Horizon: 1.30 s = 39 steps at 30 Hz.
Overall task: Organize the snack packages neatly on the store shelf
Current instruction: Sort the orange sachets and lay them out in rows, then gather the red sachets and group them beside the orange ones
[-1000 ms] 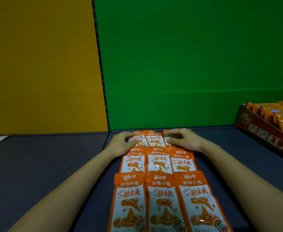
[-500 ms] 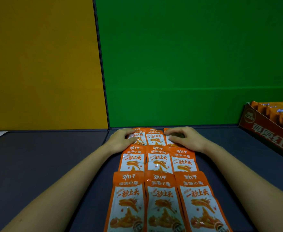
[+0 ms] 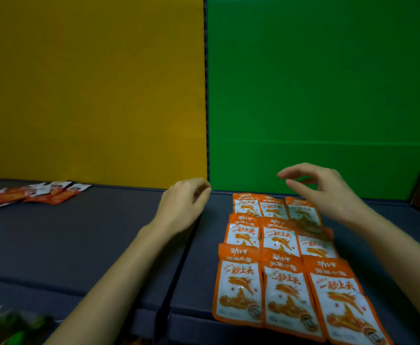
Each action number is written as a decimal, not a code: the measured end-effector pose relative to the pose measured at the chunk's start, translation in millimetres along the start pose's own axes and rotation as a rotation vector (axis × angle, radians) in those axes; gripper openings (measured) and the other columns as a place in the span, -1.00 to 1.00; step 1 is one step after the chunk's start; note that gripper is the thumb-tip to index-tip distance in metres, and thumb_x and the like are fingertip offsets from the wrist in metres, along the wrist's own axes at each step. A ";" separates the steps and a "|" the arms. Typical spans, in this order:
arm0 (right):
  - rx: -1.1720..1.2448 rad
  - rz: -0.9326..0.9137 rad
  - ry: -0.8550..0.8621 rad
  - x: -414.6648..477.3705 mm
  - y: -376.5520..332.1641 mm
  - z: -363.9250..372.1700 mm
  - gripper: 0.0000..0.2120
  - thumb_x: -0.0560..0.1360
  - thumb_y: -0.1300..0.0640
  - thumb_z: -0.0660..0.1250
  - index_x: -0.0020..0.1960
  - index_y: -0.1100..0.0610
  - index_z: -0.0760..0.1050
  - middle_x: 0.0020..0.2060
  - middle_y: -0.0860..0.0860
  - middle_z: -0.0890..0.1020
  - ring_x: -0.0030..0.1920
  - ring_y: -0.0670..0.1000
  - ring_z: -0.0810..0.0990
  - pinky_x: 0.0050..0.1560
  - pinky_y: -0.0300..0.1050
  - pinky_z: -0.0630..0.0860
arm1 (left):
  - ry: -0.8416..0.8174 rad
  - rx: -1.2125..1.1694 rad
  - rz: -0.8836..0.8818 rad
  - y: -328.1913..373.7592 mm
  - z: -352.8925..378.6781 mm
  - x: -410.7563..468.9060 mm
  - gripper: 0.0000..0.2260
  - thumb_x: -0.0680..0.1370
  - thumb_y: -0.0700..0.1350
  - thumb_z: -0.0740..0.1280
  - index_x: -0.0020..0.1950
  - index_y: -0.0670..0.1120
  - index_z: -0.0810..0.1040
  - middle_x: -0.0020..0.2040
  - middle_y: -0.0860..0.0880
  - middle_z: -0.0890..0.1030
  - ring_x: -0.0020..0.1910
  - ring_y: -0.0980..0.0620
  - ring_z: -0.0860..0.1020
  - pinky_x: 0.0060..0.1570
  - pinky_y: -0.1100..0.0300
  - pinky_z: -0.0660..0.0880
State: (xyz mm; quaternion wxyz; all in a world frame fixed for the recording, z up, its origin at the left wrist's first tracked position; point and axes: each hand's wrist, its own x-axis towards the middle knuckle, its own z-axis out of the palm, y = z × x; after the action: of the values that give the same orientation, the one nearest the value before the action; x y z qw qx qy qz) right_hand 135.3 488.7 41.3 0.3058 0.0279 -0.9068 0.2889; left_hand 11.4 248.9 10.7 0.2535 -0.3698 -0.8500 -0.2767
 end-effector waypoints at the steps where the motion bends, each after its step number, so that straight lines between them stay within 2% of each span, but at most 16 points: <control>1: -0.014 -0.021 -0.021 1.1 -15.4 1.3 -0.79 0.51 0.24 0.32 0.02 -0.06 0.57 -0.07 -0.14 0.63 -0.07 -0.34 0.55 0.02 -0.48 0.41 | -0.016 0.033 0.011 -4.0 -11.4 -11.3 -0.79 0.60 -0.01 0.19 0.08 -0.06 0.56 -0.01 0.01 0.63 -0.02 0.02 0.56 -0.07 0.08 0.51; 3: -0.047 -0.053 -0.076 2.7 -47.2 8.0 -0.82 0.50 0.23 0.33 0.05 0.02 0.59 -0.07 -0.12 0.63 -0.08 -0.27 0.56 -0.03 -0.45 0.42 | -0.041 0.079 0.005 -14.5 -34.8 -32.0 -0.80 0.60 -0.01 0.18 0.10 -0.04 0.55 -0.01 0.04 0.61 -0.01 0.04 0.54 -0.08 0.12 0.47; 5: -0.104 -0.082 -0.126 3.9 -77.7 22.3 -0.84 0.50 0.21 0.33 0.06 0.08 0.60 -0.07 -0.09 0.64 -0.07 -0.14 0.58 -0.01 -0.31 0.46 | -0.051 0.127 -0.012 -27.8 -57.5 -48.7 -0.80 0.60 0.00 0.18 0.11 -0.03 0.54 0.01 0.04 0.61 0.02 0.04 0.54 -0.06 0.13 0.45; 11: -0.257 -0.171 -0.278 6.8 -158.2 109.8 -0.83 0.49 0.08 0.34 0.07 0.01 0.59 -0.01 -0.06 0.65 -0.02 -0.04 0.61 0.07 -0.01 0.53 | -0.135 0.340 -0.071 -83.6 -123.3 -93.7 -0.77 0.60 0.04 0.15 0.13 -0.03 0.50 0.11 0.01 0.58 0.09 -0.03 0.54 -0.07 0.11 0.42; 20: -0.200 -0.123 -0.361 18.1 -270.7 263.6 -0.80 0.51 0.01 0.30 0.12 -0.04 0.55 0.06 -0.08 0.63 0.06 -0.03 0.58 0.10 0.00 0.52 | -0.222 0.485 -0.159 -214.9 -241.2 -178.5 -0.74 0.59 0.07 0.15 0.15 -0.01 0.50 0.14 0.01 0.56 0.14 -0.02 0.52 -0.02 0.12 0.44; 26: -0.199 -0.039 -0.418 32.2 -321.4 337.9 -0.80 0.50 -0.01 0.30 0.11 -0.06 0.54 0.07 -0.07 0.62 0.10 0.00 0.57 0.13 -0.03 0.50 | -0.225 0.507 -0.245 -284.8 -289.1 -216.0 -0.75 0.59 0.08 0.17 0.11 -0.01 0.52 0.12 0.01 0.57 0.13 -0.03 0.52 -0.05 0.09 0.45; 32: -0.221 0.065 -0.441 65.4 -338.8 386.1 -0.77 0.52 -0.01 0.28 0.15 -0.02 0.53 0.13 -0.03 0.60 0.16 0.04 0.54 0.17 -0.02 0.47 | -0.196 0.530 -0.282 -345.8 -311.0 -220.7 -0.75 0.59 0.08 0.17 0.09 -0.02 0.52 0.11 0.02 0.58 0.14 0.01 0.51 -0.06 0.12 0.44; 39: -0.266 0.143 -0.383 126.6 -333.7 429.2 -0.81 0.52 0.00 0.26 0.09 -0.01 0.55 0.05 -0.02 0.59 0.13 0.06 0.53 0.07 -0.07 0.45 | -0.203 0.471 -0.298 -403.3 -292.9 -174.6 -0.75 0.58 0.07 0.18 0.09 -0.04 0.53 0.13 -0.01 0.57 0.15 -0.03 0.50 -0.03 0.10 0.43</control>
State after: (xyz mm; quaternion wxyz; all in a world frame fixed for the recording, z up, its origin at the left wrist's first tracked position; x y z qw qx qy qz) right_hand -122.6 -5.1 5.4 0.1082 -0.0224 -0.9779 0.1772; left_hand -128.0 -260.3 -4.0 0.2025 -0.1980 -0.9567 -0.0677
